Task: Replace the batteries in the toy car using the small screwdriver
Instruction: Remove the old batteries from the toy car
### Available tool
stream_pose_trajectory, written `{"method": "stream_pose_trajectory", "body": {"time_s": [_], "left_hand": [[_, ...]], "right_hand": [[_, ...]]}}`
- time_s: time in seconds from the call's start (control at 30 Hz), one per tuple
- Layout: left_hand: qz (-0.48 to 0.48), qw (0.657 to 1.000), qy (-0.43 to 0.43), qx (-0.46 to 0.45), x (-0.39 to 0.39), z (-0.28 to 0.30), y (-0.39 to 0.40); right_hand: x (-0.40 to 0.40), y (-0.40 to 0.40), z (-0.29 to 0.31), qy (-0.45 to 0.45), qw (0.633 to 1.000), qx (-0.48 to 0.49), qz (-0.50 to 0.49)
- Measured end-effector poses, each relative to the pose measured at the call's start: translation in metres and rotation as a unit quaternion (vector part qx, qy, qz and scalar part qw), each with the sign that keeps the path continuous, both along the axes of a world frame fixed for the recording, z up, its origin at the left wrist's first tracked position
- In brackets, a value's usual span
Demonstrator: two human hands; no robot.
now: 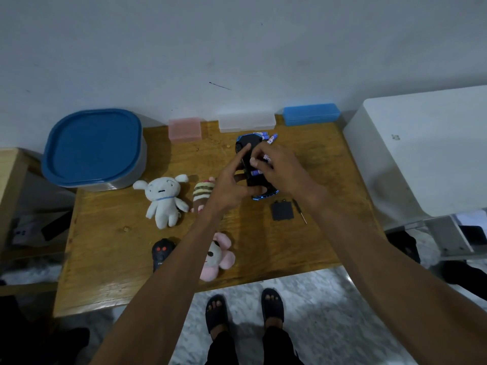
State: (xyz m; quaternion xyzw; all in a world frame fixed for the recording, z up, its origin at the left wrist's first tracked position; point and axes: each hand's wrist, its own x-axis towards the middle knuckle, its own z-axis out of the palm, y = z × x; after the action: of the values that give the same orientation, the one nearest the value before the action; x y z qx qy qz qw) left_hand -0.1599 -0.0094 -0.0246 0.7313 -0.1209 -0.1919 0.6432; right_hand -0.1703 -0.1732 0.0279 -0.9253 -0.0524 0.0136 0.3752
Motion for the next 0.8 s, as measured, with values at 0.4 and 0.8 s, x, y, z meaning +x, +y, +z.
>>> {"method": "stream_pose_trajectory", "body": {"time_s": [0.4, 0.8], "left_hand": [[0.009, 1.000, 0.010, 0.004, 0.000, -0.001, 0.005], [0.034, 0.999, -0.027, 0.002, -0.006, 0.001, -0.005]], "right_hand": [[-0.008, -0.007, -0.011, 0.017, 0.972, 0.049, -0.230], [-0.019, 0.016, -0.016, 0.014, 0.951, 0.018, -0.307]]}}
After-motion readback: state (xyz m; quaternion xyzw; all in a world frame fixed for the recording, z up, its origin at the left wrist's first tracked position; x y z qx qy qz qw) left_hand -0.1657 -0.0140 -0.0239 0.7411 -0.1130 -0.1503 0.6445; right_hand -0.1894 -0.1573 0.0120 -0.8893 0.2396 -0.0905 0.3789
